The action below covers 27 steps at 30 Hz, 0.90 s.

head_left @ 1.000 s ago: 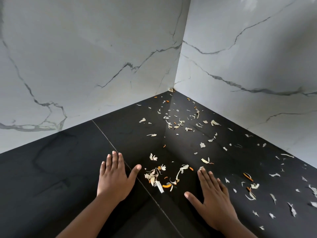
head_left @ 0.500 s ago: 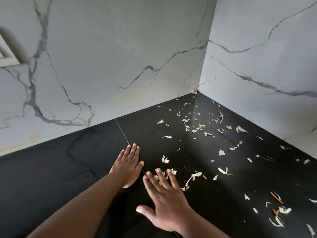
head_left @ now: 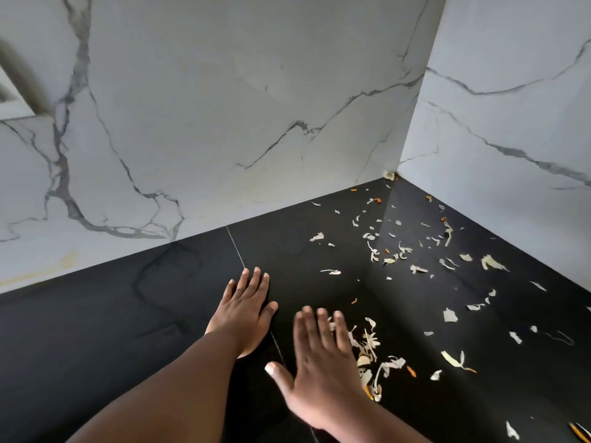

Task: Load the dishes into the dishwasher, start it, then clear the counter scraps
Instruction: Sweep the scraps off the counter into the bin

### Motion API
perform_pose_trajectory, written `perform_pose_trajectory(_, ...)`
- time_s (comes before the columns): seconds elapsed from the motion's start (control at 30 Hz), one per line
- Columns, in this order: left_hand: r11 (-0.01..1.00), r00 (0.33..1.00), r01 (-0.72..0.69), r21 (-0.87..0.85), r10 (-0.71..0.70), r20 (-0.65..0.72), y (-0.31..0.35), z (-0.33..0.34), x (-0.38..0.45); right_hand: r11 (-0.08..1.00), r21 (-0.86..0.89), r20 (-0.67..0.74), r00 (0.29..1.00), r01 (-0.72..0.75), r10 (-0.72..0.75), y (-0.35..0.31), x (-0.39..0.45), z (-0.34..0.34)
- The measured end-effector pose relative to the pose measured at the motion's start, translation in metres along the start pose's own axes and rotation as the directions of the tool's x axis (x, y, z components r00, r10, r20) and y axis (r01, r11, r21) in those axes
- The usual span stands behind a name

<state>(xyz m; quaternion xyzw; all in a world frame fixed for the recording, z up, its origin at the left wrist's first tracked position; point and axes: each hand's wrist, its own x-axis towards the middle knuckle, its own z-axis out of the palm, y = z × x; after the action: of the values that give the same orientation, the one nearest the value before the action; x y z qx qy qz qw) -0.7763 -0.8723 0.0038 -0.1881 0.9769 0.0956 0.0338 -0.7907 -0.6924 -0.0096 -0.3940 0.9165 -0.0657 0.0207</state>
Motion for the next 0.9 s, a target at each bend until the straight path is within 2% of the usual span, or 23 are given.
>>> perform_pose_trajectory(0.07,1.0,1.0,0.015,-0.001,-0.015,0.001,0.0,0.0,0.002,0.988,-0.047,0.077,0.986,-0.147,0.15,0.013,0.006,-0.021)
perform_pose_trajectory(0.1,1.0,1.0,0.019,0.0,-0.019,0.0,0.0,0.0,0.002,0.973,-0.131,0.086,0.975,-0.192,0.204,0.019,0.012,-0.031)
perform_pose_trajectory(0.17,1.0,1.0,0.029,0.0,-0.029,-0.001,0.0,-0.001,0.002,0.947,-0.182,0.123,0.95,-0.263,0.288,0.024,0.028,-0.051)
perform_pose_trajectory(0.33,0.999,0.999,0.044,0.002,-0.044,-0.015,0.0,0.0,0.004,0.973,-0.126,0.003,0.981,-0.194,0.195,0.027,0.109,-0.067)
perform_pose_trajectory(0.53,0.999,0.998,0.045,-0.016,-0.046,-0.036,-0.002,0.0,0.009,0.97,-0.156,0.114,0.972,-0.185,0.204,0.045,0.202,-0.039)
perform_pose_trajectory(0.73,0.999,0.998,0.041,-0.033,-0.042,-0.049,-0.004,0.0,0.011,0.888,-0.166,0.203,0.866,-0.429,0.456,0.05,0.179,-0.036)
perform_pose_trajectory(0.9,0.998,0.998,0.049,-0.03,-0.051,-0.037,-0.004,-0.001,0.013,0.844,-0.171,0.228,0.813,-0.509,0.536,0.042,0.108,-0.041)
